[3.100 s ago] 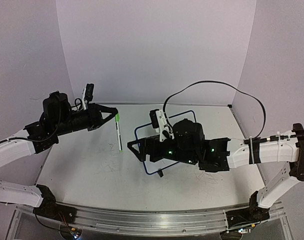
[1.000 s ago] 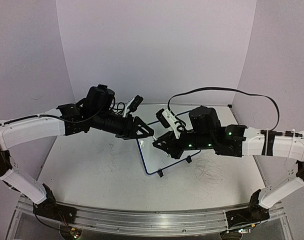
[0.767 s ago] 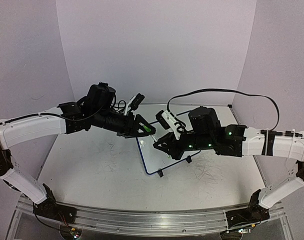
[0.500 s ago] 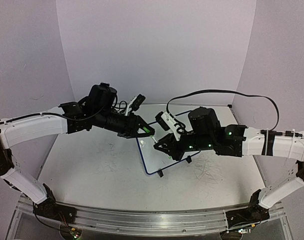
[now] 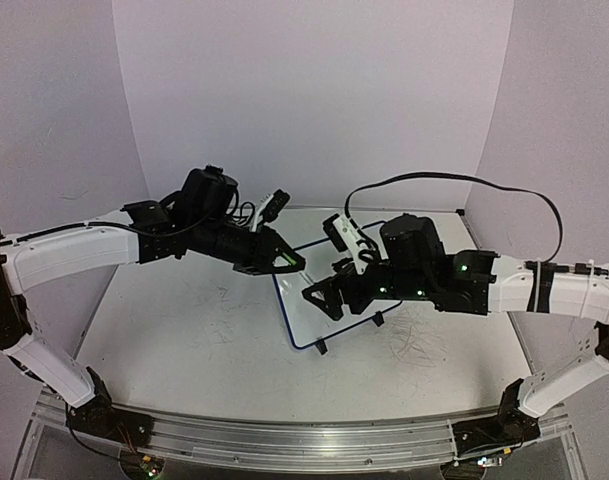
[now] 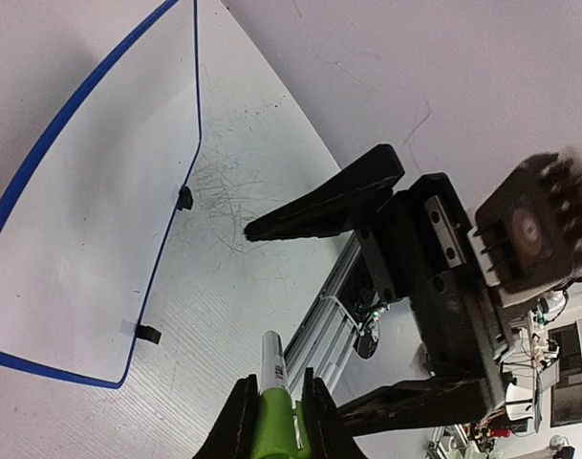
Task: Write a sentence on the whiteboard
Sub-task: Pass from the right arm to the left, then open the pen cap from the whiteboard marker.
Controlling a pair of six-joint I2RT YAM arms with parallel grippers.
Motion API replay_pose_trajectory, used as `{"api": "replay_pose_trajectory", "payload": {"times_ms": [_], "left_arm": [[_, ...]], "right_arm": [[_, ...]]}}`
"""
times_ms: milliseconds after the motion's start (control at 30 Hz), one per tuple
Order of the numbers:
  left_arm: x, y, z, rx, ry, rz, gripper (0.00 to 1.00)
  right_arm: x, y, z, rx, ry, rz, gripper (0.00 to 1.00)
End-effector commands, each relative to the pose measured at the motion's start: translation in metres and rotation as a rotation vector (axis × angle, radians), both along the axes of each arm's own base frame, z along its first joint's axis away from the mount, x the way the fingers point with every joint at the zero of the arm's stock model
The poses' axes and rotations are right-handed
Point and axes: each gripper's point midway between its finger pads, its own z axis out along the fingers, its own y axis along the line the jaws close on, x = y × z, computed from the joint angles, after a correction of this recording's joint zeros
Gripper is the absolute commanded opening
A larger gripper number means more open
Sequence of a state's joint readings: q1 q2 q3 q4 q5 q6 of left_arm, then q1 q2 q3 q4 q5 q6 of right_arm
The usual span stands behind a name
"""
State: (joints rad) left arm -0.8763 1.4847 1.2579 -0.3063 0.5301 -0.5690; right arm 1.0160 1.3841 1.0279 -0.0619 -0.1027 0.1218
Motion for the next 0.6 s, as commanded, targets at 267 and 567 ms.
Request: {"api": "replay_pose_trajectory", "payload": {"times_ms": [267,567], "left_arm": [[0.026,0.006,0.086,-0.195,-0.151,0.047,0.00],[0.017,0.006,0.134,-0.446,-0.184,0.018,0.00]], "right_arm": [[-0.011,-0.043,0.121,0.496,-0.052,-0.132,0.98],[-0.009,-0.030,0.148,0.672,0.095,-0.089,0.98]]}}
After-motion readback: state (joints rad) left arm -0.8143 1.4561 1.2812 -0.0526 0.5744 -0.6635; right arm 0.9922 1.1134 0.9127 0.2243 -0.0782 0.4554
